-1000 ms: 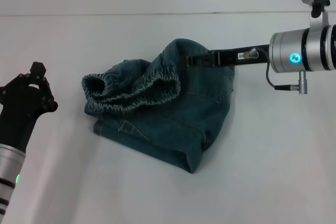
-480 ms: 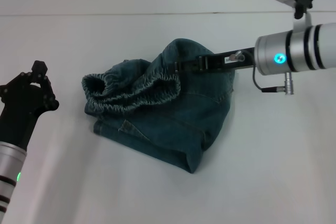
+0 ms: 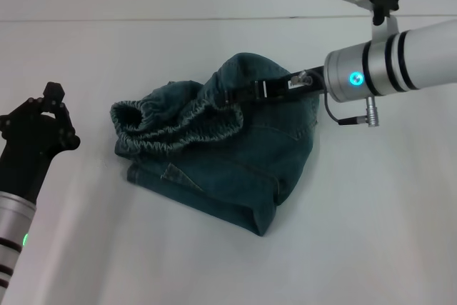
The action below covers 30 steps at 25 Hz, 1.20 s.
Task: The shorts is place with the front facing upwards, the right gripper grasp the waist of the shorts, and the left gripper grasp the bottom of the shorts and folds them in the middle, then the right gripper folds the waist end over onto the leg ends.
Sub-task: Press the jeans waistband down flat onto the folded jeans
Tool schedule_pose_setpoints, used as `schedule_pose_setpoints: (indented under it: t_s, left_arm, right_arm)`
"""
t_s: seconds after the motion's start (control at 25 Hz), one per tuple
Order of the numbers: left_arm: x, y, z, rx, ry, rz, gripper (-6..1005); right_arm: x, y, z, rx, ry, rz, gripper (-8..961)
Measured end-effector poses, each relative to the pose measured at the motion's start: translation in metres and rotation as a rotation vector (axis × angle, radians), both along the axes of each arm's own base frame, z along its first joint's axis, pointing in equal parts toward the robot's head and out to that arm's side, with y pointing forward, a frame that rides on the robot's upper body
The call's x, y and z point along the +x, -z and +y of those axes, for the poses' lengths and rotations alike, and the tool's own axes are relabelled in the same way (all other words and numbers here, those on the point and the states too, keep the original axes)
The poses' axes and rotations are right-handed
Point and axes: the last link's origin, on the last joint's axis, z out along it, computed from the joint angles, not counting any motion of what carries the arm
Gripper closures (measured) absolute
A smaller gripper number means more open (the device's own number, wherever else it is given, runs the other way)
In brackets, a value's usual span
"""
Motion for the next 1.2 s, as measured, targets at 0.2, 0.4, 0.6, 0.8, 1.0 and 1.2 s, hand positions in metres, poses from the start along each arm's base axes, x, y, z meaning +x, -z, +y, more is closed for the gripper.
schedule_pose_setpoints:
  t_s: [0.2, 0.4, 0.6, 0.8, 1.0, 1.2]
  left_arm:
    - [0.000, 0.000, 0.000, -0.001, -0.001, 0.000, 984]
    - [0.000, 0.000, 0.000, 0.001, 0.001, 0.000, 984]
    - [-0.003, 0.000, 0.001, -0.007, -0.012, 0.010, 985]
    - [-0.005, 0.000, 0.001, -0.009, -0.023, 0.015, 985]
    - [-0.006, -0.001, 0.002, -0.012, -0.024, 0.020, 985]
    - [-0.007, -0.001, 0.004, -0.017, -0.027, 0.030, 984]
  right_arm:
    - [-0.009, 0.008, 0.004, 0.010, 0.019, 0.024, 25]
    - [-0.019, 0.006, 0.014, 0.065, 0.028, 0.073, 25]
    - [-0.018, 0.014, 0.018, 0.090, 0.048, 0.064, 25]
    - [-0.016, 0.020, 0.017, 0.112, 0.082, 0.104, 26]
    - [-0.020, 0.013, 0.020, 0.125, 0.068, 0.133, 26]
    - [-0.007, -0.018, 0.018, 0.105, 0.142, 0.221, 25]
